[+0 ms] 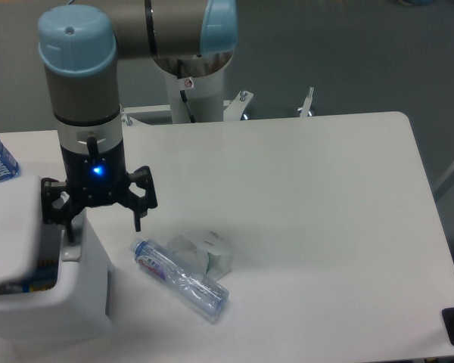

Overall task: Open the trash can
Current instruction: 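Raise the gripper away from the opened trash can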

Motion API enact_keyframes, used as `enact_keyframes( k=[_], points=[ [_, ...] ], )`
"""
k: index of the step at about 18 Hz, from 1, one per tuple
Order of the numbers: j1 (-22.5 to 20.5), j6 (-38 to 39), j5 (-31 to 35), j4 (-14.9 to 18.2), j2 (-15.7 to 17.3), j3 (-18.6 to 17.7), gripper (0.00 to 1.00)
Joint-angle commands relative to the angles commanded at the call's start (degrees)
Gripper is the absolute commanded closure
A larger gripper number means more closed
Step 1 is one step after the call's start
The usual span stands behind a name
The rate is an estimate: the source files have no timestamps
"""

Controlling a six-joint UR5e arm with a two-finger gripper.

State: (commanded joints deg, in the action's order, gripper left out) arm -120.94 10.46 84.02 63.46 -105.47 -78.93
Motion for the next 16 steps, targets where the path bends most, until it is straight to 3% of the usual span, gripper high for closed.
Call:
enact_keyframes(
  k=[10, 14, 16],
  points=[
    [-4.74, -1.75, 2.01, -0.26, 1.49, 1.76, 0.00],
    [-8.96, -9.11, 3.95, 1.31, 3.42, 1.41, 0.00],
    [-9.93, -16.48, 7.45, 5.16, 4.13, 0.53, 0.00]
  ],
)
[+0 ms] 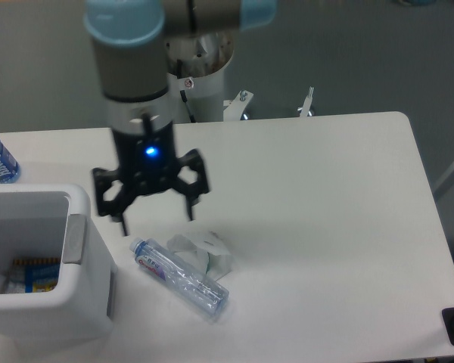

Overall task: Open the trash can
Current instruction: 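Raise the gripper away from the opened trash can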

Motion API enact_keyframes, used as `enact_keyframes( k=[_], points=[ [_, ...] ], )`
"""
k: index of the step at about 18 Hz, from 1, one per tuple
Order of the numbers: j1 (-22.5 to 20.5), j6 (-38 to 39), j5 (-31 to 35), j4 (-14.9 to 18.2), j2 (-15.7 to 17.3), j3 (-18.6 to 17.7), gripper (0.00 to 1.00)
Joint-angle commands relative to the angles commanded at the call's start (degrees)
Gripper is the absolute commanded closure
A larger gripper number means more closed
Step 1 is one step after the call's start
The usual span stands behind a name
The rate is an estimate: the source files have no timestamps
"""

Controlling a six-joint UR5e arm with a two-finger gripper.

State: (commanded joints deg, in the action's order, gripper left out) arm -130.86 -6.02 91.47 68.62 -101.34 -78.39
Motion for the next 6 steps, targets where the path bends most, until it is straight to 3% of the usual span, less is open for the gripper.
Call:
enact_keyframes(
  k=[3, 6],
  points=[
    [-2.19, -10.65, 4.14, 6.07, 0.18, -0.09, 0.00],
    [-4.22, -17.07, 4.85, 9.51, 0.35, -0.27, 0.00]
  ],
)
